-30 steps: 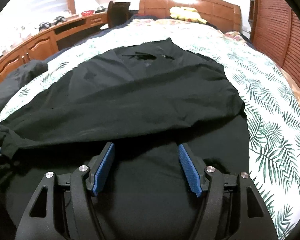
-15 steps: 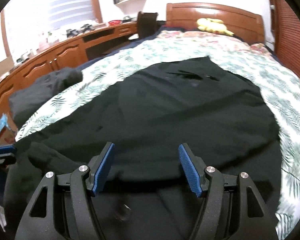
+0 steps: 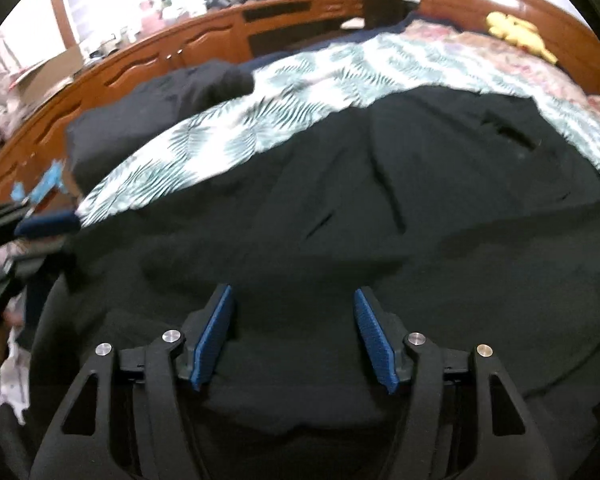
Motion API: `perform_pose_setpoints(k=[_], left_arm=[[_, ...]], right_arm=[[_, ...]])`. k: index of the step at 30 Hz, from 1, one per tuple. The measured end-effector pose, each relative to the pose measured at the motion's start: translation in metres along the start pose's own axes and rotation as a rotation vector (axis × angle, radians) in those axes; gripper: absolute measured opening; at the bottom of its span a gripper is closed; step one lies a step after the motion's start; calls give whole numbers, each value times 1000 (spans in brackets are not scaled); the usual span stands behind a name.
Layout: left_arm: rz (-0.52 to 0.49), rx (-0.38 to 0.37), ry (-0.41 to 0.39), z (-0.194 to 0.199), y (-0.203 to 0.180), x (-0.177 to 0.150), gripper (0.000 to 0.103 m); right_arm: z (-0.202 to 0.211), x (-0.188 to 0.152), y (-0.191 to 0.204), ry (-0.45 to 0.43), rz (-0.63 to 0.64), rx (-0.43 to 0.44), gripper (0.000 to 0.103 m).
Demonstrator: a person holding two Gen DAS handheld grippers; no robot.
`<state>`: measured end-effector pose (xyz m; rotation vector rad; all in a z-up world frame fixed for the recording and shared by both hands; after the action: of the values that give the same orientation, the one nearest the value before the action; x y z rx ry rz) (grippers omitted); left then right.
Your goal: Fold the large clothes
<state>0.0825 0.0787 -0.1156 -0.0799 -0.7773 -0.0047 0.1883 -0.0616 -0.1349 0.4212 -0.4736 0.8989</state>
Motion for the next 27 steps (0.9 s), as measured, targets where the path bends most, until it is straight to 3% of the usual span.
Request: perform_pose_setpoints(k=[8,21,27], left_arm=[[9,18,-4,-1,9,1,31],[5,14,29,-13,7,-1,37],[-7,33,42,-20,12,1,38]], right_arm=[[14,-45,17,26,46,-28,64],[38,-40,8,-49,6,-44,64],[70,-43,-25,-112,-50,-146,64]])
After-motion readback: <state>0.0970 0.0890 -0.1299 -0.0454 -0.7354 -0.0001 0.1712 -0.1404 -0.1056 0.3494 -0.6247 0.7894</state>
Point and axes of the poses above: each gripper's, at about its wrist camera, not at the fingertips, and z roughly against the way its jaws point, y to its left, x to its top, the point moved 3 cm from there along -z, roughly the way its jaws point, and after that the axes turned 3 degrees about y, right-handed, at the moved point
